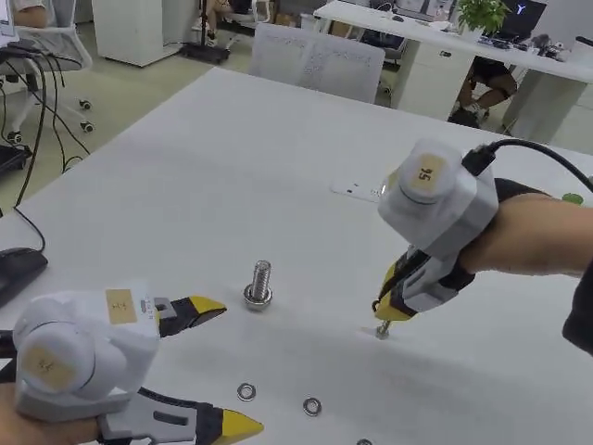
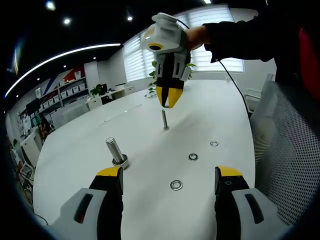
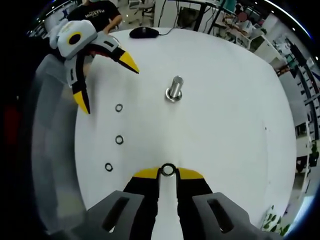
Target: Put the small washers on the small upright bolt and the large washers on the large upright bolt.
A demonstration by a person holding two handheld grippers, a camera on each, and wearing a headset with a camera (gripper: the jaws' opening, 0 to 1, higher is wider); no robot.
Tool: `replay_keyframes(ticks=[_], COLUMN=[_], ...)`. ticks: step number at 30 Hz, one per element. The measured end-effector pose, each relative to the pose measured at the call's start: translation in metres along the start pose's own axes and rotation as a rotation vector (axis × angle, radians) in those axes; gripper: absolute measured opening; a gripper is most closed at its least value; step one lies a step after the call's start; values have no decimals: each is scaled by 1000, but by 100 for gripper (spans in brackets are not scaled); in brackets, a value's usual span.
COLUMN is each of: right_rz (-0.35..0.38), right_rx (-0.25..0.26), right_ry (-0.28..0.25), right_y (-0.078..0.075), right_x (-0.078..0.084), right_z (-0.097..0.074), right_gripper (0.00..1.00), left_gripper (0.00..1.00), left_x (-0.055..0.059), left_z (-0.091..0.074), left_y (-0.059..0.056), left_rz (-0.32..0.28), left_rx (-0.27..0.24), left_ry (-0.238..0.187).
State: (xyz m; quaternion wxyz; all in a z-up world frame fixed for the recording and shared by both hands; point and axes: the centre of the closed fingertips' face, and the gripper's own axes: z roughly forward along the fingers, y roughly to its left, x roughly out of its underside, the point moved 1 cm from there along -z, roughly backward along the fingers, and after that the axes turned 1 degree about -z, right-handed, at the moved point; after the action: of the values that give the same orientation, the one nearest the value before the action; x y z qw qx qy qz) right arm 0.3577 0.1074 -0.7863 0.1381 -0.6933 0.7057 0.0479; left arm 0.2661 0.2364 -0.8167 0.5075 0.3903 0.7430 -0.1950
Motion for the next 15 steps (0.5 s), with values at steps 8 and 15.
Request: replay_keyframes(ticks=[8,15], right_rz=[19,43], right_rx=[20,32], right_ry=[3,10], right_y=[-8,-22], right_x=[9,19], right_z=[-4,-5], right_gripper=[13,13], left_gripper=[74,74], left_x=[1,3], left_z=[1,2], left_y=[-1,-2], left_rz=[-2,-8], left_rx=[3,3], left_ry=[2,8])
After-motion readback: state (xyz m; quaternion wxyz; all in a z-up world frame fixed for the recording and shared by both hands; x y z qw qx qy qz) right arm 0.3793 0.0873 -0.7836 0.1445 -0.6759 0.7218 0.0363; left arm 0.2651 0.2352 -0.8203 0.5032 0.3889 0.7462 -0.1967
